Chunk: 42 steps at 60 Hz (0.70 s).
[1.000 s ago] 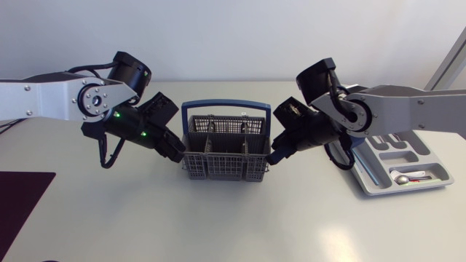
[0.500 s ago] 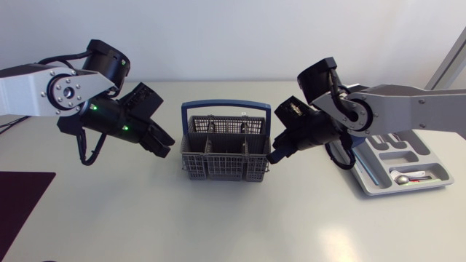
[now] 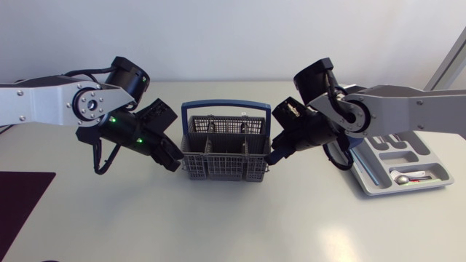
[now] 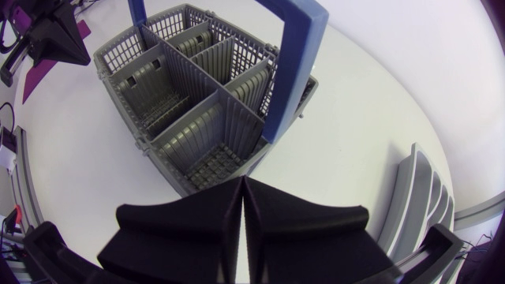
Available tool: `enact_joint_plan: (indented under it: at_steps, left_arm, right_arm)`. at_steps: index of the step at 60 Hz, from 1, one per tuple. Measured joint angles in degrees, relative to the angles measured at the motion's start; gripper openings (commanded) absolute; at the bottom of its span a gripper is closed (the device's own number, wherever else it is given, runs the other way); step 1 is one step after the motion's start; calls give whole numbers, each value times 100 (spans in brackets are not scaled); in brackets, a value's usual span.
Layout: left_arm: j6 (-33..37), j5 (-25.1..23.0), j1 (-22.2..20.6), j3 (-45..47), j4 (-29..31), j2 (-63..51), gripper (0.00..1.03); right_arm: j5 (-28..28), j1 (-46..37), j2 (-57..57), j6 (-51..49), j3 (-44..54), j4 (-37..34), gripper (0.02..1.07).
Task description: Sort the cutlery from the basket into the organizer compartments.
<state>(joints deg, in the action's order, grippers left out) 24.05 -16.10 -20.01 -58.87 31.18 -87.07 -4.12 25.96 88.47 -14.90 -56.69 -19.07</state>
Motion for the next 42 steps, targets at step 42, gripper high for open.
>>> enact_joint_plan:
  at_steps: [42]
  left_arm:
    - [-4, -13, 560, 369, -11, 1873, 32]
  right_arm:
    - [765, -481, -1853, -57, 634, 37, 41]
